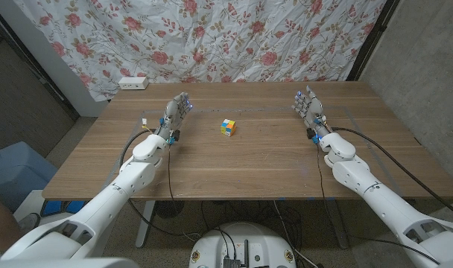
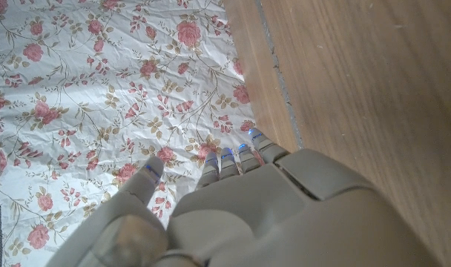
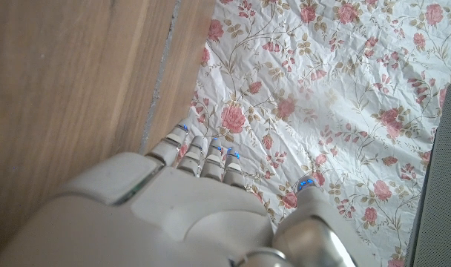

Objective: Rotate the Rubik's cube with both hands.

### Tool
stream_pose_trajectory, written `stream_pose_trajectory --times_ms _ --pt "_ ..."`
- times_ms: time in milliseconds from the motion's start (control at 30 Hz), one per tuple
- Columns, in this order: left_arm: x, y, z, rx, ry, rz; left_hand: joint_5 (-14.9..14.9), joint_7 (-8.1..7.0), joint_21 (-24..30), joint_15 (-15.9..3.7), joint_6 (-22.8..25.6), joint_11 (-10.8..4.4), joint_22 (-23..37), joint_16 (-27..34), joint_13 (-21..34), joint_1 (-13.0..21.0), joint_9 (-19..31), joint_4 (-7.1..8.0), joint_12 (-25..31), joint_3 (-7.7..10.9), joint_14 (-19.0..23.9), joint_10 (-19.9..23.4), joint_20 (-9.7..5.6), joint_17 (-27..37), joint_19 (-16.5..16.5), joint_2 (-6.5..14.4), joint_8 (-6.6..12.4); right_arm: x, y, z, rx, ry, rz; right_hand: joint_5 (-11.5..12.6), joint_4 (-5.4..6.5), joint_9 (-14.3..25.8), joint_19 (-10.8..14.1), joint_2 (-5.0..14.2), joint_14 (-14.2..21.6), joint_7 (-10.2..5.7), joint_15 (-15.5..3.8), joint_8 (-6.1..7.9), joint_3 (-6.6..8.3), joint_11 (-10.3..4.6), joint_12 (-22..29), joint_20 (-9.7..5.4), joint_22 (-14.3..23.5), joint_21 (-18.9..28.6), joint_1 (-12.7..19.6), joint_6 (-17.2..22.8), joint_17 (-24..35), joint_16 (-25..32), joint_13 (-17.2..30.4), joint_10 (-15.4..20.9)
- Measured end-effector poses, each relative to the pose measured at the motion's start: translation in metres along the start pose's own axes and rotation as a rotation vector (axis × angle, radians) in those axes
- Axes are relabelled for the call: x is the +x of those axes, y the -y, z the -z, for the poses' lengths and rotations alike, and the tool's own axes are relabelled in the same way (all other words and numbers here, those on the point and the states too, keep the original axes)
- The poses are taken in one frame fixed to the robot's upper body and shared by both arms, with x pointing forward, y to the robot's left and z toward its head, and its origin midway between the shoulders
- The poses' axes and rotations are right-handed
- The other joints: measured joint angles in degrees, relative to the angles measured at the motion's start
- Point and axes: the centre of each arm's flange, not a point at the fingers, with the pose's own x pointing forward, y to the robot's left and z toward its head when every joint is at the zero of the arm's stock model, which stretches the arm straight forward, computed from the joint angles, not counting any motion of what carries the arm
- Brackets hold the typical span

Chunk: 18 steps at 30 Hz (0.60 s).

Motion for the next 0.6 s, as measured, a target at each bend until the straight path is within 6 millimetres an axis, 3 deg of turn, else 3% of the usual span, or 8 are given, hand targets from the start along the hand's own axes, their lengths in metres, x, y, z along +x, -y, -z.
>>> stream_pose_trajectory --times_ms 200,600 --pt "0.005 0.004 -0.004 0.014 0.013 -0.001 0.0 -0.22 0.0 -0.13 0.22 -0.23 0.0 0.0 0.0 0.39 0.0 -0.59 0.0 0.54 0.14 0.23 0.0 0.0 0.0 0.39 0.0 0.001 0.002 -0.002 0.001 0.016 0.008 0.0 0.0 -0.01 0.0 0.0 0.23 -0.2 -0.23 0.0 0.0 0.0 0.0 0.0 0.0 0.0 0.0 0.2 -0.17 0.0 0.0 0.0" --pt "0.014 0.015 -0.018 0.085 0.011 0.048 -0.47 -1.13 0.0 -1.46 3.01 -1.92 -0.16 0.0 0.0 2.12 0.26 -5.77 0.0 0.48 1.02 2.56 0.01 -0.01 0.0 1.03 0.22 0.003 0.004 -0.004 -0.013 0.029 0.009 0.0 -0.01 -0.01 -0.01 0.0 0.41 -0.2 -0.41 0.22 0.31 0.0 0.0 0.0 -0.01 0.0 0.0 0.2 -0.47 0.0 -0.01 -0.01"
